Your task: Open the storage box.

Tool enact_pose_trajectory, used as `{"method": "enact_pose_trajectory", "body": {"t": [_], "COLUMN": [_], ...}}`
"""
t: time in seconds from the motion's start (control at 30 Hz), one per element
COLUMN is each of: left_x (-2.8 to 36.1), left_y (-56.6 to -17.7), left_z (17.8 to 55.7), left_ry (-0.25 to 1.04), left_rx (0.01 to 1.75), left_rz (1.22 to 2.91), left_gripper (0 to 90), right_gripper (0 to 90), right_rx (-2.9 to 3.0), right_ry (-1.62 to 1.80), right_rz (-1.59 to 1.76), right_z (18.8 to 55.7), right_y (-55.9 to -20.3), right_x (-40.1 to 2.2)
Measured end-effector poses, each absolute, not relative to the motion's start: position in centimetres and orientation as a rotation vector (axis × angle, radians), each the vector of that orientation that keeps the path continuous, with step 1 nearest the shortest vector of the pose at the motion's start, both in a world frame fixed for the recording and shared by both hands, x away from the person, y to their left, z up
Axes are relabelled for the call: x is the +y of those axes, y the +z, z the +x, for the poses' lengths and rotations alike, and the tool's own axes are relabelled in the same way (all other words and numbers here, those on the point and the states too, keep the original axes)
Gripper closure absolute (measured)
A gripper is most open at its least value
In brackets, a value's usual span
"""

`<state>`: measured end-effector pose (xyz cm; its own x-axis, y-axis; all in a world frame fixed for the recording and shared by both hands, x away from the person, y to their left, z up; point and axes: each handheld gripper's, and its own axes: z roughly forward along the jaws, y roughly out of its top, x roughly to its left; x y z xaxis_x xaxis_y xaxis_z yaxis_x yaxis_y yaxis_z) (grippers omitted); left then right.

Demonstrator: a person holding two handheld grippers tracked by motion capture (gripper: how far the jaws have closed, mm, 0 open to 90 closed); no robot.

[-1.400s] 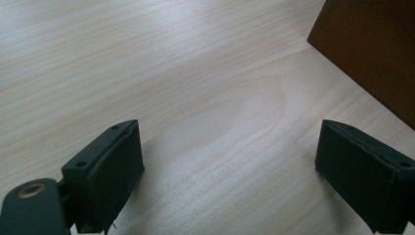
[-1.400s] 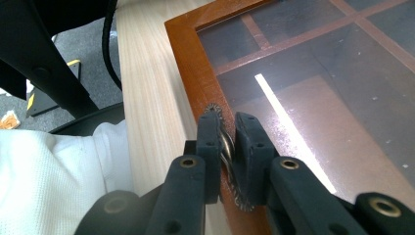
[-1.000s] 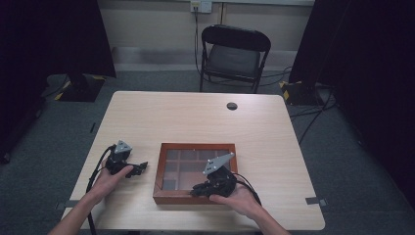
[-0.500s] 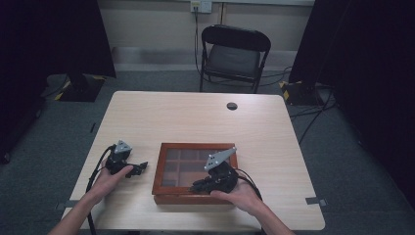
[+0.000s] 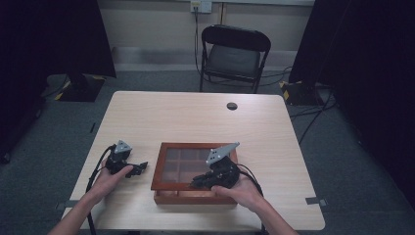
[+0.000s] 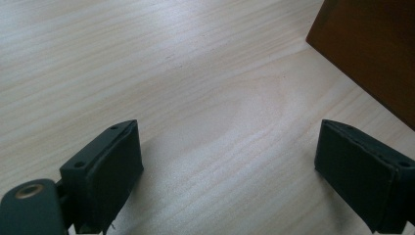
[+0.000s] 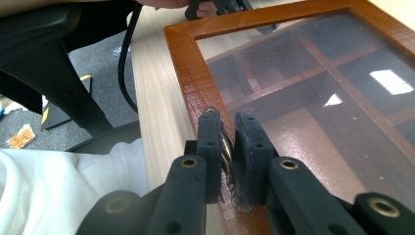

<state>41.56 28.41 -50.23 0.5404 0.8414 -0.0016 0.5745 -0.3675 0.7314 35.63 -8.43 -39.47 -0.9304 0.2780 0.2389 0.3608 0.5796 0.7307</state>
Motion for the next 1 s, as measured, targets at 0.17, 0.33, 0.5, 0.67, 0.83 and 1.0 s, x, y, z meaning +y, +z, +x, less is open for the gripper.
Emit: {"method": "enact_pose_trajectory", "body": {"t": [0.17, 0.33, 0.5, 0.67, 0.83, 1.0], "left_x": [28.4, 28.4, 28.4, 28.4, 28.4, 28.4], "left_y": [-50.2, -50.2, -50.2, -50.2, -50.2, -50.2], "left_z": [41.6, 41.6, 41.6, 41.6, 41.6, 41.6], "left_ry": [0.493, 0.493, 0.495, 0.493, 0.493, 0.494], "left_rx": [1.139, 1.139, 1.140, 1.139, 1.139, 1.141], "left_rz": [2.084, 2.085, 2.085, 2.085, 2.084, 2.086], "left_gripper": [9.5, 9.5, 9.5, 9.5, 9.5, 9.5], "right_gripper": [81.9, 81.9, 81.9, 81.9, 82.0, 81.9], "right_rx": [-2.710, -2.708, -2.694, -2.697, -2.700, -2.704], "right_ry": [-1.302, -1.305, -1.319, -1.338, -1.347, -1.355], "right_rz": [-0.541, -0.550, -0.559, -0.565, -0.555, -0.558], "right_z": [35.8, 35.9, 36.1, 36.3, 36.4, 36.5], "right_y": [-38.7, -38.3, -38.0, -37.3, -37.0, -36.7], "right_x": [-8.4, -8.4, -8.5, -8.5, -8.6, -8.6]}}
